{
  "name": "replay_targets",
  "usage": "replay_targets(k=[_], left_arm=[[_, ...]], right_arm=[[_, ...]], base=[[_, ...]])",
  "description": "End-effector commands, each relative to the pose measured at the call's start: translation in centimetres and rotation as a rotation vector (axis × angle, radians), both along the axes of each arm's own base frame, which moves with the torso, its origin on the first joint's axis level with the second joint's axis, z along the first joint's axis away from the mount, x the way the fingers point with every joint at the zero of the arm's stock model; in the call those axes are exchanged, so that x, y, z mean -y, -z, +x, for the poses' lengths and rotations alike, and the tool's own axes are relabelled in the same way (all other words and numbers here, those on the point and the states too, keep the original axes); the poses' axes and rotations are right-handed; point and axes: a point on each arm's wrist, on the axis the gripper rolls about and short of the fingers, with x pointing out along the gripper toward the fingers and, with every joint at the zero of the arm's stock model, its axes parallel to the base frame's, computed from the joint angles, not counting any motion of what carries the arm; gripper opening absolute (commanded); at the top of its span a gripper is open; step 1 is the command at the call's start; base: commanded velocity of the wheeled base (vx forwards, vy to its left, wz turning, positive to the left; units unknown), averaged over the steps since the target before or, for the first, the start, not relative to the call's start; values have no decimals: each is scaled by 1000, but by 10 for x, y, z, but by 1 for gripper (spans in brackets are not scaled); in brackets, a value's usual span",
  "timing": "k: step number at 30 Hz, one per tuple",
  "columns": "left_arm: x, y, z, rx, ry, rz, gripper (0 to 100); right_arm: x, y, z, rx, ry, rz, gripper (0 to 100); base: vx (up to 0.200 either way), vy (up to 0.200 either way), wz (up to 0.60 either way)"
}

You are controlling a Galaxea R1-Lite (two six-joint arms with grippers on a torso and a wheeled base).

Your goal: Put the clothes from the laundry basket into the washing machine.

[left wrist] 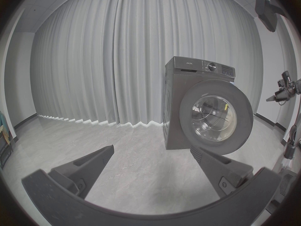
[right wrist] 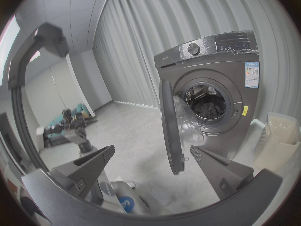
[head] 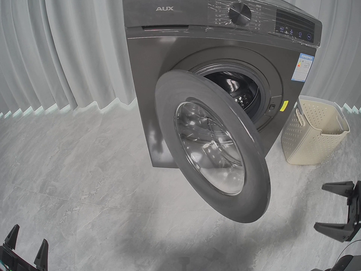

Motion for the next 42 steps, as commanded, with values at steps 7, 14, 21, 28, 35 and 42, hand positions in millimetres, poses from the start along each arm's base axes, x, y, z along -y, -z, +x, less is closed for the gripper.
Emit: replay_targets(k=[7, 14, 21, 28, 35, 42], left_arm=[[0, 5, 0, -7, 7, 4, 100], [0, 5, 0, -7, 7, 4, 100], [0, 5, 0, -7, 9, 4, 100], [0, 5, 0, -7, 7, 4, 100], [0, 5, 0, -7, 7, 4, 100], [0, 5, 0, -7, 9, 5, 100]], right_arm=[[-47, 7, 73, -156, 45, 31, 100], [-72, 8, 84, -145, -6, 19, 100], [-85, 14, 102, -161, 53, -13, 100], [-83, 18, 122, -122, 221, -13, 100], [-60, 15, 142, -67, 355, 18, 100], [-29, 12, 157, -43, 502, 29, 100]], base=[[0, 0, 0], [0, 0, 0], [0, 0, 0], [0, 0, 0], [0, 0, 0], [0, 0, 0]])
